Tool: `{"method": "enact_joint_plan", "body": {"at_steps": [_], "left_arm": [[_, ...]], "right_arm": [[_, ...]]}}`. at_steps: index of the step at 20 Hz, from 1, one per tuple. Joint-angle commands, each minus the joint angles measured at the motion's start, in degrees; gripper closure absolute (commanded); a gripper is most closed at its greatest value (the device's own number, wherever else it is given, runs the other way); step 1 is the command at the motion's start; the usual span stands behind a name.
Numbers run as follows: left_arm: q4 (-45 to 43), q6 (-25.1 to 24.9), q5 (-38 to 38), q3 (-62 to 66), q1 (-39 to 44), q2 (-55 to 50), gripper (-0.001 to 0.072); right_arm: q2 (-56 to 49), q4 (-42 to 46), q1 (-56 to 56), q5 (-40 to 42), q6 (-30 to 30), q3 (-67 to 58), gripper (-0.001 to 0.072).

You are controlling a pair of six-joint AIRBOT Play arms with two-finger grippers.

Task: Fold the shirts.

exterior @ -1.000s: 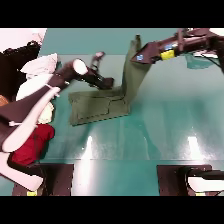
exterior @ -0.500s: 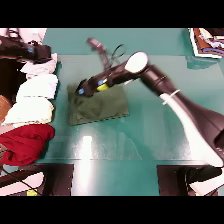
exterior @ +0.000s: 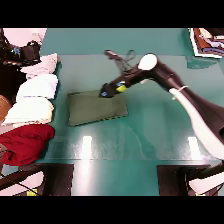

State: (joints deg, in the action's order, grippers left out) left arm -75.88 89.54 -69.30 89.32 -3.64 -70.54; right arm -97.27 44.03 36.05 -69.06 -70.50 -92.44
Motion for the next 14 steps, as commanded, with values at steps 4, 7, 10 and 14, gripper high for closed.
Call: {"method": "enact_joint_plan", "body": {"at_steps": [4, 7, 10, 14], "left_arm": [[0.3, 0.0, -0.2, 0.0, -0.2, 0.1, 0.0682], [0.8, 0.0, 0.9, 0.0, -0.2, 0.1, 0.0682], [1.3, 0.0, 1.5, 0.0, -0.2, 0.1, 0.0682], [1.3, 0.0, 1.5, 0.0, -0.2, 0.1, 0.0682]], "right_arm": [[3.5, -3.0, -18.4, 1.2, -0.6, 19.1, 0.0016], [-0.9, -7.9, -19.5, 1.4, -0.2, 20.2, 0.0046], [-6.7, -9.0, -15.5, 1.3, 0.2, 14.8, 0.0061], [-14.7, -15.6, -8.2, 1.0, 0.2, 5.5, 0.0061]]}}
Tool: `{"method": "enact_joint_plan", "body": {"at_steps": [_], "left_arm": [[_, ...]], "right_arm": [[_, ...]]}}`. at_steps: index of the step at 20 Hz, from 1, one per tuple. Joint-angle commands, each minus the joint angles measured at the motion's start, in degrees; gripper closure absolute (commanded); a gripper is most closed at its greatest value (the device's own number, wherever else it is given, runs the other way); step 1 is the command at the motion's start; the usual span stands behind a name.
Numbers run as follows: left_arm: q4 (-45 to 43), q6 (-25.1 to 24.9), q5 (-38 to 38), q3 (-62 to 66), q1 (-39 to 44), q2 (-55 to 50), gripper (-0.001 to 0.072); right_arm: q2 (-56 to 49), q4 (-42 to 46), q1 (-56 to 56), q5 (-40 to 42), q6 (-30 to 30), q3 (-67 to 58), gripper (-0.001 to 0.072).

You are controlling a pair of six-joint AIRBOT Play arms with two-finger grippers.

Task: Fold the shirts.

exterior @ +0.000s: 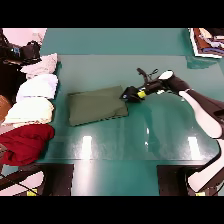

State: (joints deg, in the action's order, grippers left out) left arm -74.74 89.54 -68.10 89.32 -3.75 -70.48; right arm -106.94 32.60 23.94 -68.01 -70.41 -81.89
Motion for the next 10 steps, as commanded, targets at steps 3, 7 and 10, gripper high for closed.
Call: {"method": "enact_joint_plan", "body": {"at_steps": [3, 7, 10], "left_arm": [[0.2, 0.0, 0.1, 0.0, 0.0, 0.0, 0.0682], [1.9, 0.0, -0.2, 0.0, 0.0, 0.0, 0.0683], [2.6, 0.0, -0.1, 0.0, 2.5, 0.0, 0.0683]], "right_arm": [[-9.8, -4.5, 8.0, -1.2, 0.1, -11.2, 0.0240], [-10.1, -2.1, 9.3, -1.2, 0.2, -14.3, 0.0693], [-4.0, 1.8, 6.4, 2.2, -0.1, -10.1, 0.0693]]}}
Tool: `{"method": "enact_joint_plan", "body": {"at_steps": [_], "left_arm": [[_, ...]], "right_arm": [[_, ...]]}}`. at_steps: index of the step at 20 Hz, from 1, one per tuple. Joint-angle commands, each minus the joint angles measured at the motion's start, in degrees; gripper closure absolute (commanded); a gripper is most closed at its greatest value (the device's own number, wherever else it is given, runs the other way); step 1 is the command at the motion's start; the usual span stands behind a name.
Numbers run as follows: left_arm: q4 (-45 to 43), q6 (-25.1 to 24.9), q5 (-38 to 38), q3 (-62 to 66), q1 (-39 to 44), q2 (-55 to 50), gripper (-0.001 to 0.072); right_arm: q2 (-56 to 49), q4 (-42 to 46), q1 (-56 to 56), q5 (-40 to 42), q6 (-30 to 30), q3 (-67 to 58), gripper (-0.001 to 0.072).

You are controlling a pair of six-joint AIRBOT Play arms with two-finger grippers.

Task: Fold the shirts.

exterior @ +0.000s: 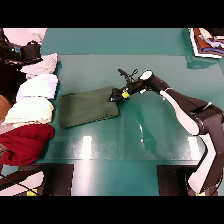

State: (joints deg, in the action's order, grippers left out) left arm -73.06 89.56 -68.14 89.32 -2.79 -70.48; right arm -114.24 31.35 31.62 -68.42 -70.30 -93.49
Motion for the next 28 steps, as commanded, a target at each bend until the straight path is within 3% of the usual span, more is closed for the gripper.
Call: {"method": "enact_joint_plan", "body": {"at_steps": [1, 5, 9, 17, 21, 24, 25, 26, 28], "left_arm": [[0.9, 0.0, 0.0, 0.0, 3.0, 0.0, 0.0683], [0.9, 0.0, 0.6, 0.0, 9.3, 0.0, 0.0683], [1.3, 0.0, 1.3, 0.0, 12.9, 0.0, 0.0682], [2.8, 0.5, 3.3, 0.0, 14.6, 0.0, 0.0682], [2.8, 0.5, 3.2, 0.0, 14.6, 0.0, 0.0682], [2.8, 0.5, 3.2, 0.0, 14.6, 0.0, 0.0682], [2.8, 0.5, 3.2, 0.0, 14.6, 0.0, 0.0682], [2.8, 0.4, 3.2, 0.0, 14.6, 0.0, 0.0682], [2.8, 0.4, 3.2, 0.0, 14.6, 0.0, 0.0682]], "right_arm": [[6.9, 4.3, -3.5, 4.6, -0.3, 4.5, 0.0694], [21.7, 6.7, -18.0, 8.0, -0.3, 17.1, 0.0693], [36.6, 11.0, -40.8, 8.5, -0.3, 28.0, 0.0693], [51.4, 12.3, -85.5, 12.5, -0.3, 45.4, 0.0693], [51.5, 12.9, -93.6, 12.4, -0.3, 50.1, 0.0693], [51.5, 20.0, -93.1, 11.3, -0.4, 49.9, 0.0691], [51.2, 23.7, -92.6, 10.1, -0.4, 48.8, 0.0617], [50.6, 27.6, -92.2, 8.5, -0.5, 47.1, 0.0457], [48.6, 34.8, -92.2, 4.0, -2.9, 41.9, 0.0054]]}}
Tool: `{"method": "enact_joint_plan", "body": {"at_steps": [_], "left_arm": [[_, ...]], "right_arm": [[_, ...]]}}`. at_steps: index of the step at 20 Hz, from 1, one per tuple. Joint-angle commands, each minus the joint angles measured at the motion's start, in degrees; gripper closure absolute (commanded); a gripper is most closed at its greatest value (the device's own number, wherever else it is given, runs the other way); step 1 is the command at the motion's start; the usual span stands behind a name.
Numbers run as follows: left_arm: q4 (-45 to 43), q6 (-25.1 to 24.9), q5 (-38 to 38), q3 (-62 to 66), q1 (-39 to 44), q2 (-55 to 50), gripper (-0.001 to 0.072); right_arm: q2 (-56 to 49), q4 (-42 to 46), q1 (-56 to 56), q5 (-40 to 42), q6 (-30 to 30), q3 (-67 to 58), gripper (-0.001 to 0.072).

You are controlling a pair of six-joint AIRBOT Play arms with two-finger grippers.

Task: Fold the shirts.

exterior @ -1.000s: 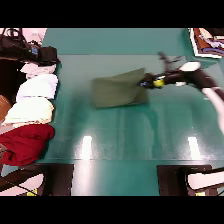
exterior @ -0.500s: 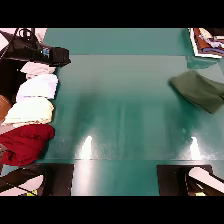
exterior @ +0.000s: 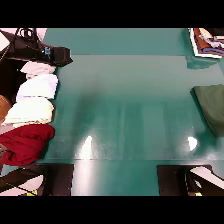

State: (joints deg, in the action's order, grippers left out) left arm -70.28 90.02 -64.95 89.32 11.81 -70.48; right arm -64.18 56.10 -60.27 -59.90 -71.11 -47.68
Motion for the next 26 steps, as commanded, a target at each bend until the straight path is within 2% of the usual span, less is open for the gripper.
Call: {"method": "enact_joint_plan", "body": {"at_steps": [1, 3, 6, 9, 13, 14, 16, 17, 18, 26], "left_arm": [[0.0, 0.0, 0.0, 0.0, 0.0, 0.0, 0.0682], [0.0, 0.0, -0.1, 0.0, 0.0, 0.0, 0.0682], [0.1, 0.0, -0.1, 0.0, 0.0, 0.0, 0.0682], [0.0, 0.0, -0.2, 0.0, 0.0, 0.0, 0.0682], [0.3, 0.0, -1.6, 0.0, 0.0, 0.0, 0.0681], [0.3, 0.0, -1.0, 0.0, 0.0, 0.0, 0.0682], [0.3, 0.0, 0.4, 0.0, 0.0, 0.0, 0.0682], [0.3, 0.0, 1.1, 0.0, 0.0, 0.0, 0.0682], [0.3, 0.0, 1.9, 0.0, 0.0, 0.0, 0.0682], [0.3, 0.0, 6.2, 0.0, 0.0, 0.0, 0.0682]], "right_arm": [[-2.6, 12.2, -0.4, -7.6, -3.7, -7.3, 0.0010], [-3.8, 11.8, -0.6, -12.0, -5.5, -13.9, 0.0018], [-3.8, 2.6, 4.9, -13.9, -5.5, -20.2, 0.0018], [-3.8, -4.6, 17.6, -19.0, -5.5, -22.6, 0.0018], [-3.8, -5.0, 38.6, -18.7, -5.4, -22.6, 0.0020], [-3.8, -5.0, 42.9, -17.8, -5.3, -22.6, 0.0085], [-3.8, -4.9, 50.4, -16.2, -5.3, -22.6, 0.0487], [-3.8, -4.9, 53.3, -15.6, -5.3, -22.6, 0.0632], [-3.8, -5.0, 55.4, -15.0, -5.3, -22.6, 0.0693], [-3.8, -5.0, 59.0, -15.6, -5.3, -22.6, 0.0692]]}}
